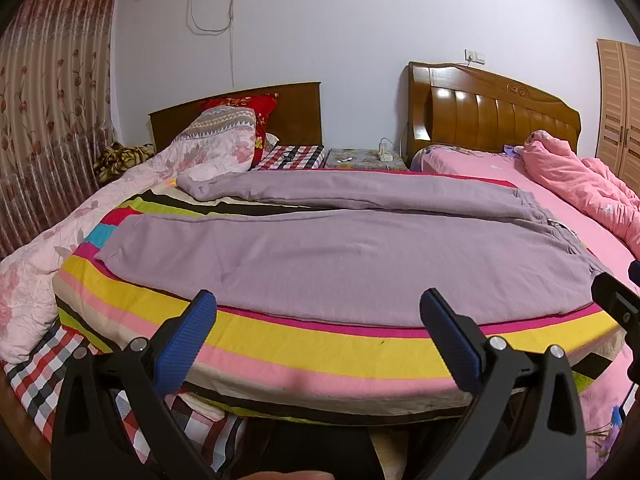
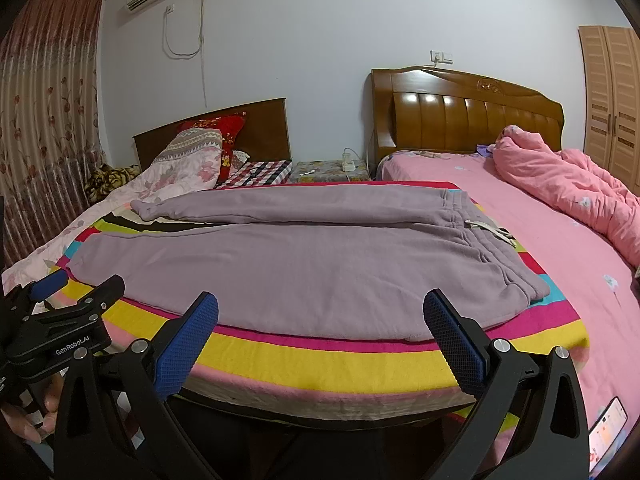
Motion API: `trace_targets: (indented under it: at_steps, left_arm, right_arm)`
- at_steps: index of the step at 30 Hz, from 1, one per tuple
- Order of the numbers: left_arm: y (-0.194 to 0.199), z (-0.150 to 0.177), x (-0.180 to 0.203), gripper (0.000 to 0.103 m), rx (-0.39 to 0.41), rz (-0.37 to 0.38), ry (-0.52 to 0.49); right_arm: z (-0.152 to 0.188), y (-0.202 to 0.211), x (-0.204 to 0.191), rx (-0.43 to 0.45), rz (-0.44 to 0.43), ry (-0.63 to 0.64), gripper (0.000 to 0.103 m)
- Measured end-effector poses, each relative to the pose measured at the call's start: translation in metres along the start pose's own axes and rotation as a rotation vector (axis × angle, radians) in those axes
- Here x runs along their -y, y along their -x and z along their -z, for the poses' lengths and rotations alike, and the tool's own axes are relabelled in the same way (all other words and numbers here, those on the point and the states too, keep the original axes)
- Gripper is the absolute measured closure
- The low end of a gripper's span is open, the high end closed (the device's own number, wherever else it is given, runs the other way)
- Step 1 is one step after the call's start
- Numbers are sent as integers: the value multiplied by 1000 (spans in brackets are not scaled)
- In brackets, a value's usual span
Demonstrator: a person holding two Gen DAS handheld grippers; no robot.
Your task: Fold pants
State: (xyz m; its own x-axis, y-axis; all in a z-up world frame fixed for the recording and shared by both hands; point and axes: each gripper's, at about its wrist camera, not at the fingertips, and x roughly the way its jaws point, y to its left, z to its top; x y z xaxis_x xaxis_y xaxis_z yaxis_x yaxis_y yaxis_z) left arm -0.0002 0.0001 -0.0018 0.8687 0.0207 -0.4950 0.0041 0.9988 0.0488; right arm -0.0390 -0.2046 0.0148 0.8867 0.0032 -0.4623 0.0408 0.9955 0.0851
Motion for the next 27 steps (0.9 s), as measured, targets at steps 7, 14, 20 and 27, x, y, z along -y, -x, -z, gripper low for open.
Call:
trace_targets:
  at_steps: [7,14,20,27]
  left_arm:
    - [0,5,1,1,-3,-1,-1]
    - [0,9,1,1,-9,-1,-3]
    - [1,8,2,1,-14,-2,-6]
    - [0,8,3,1,-14,-2,-7]
  right_arm:
    - [2,-1,1,-7,-6,-2,4]
    - [2,-2,4,-11,-6,-5,4]
    - [3,-3,5,-15,-10,-6,4]
    - [3,-4,5,-16,-10,-6,4]
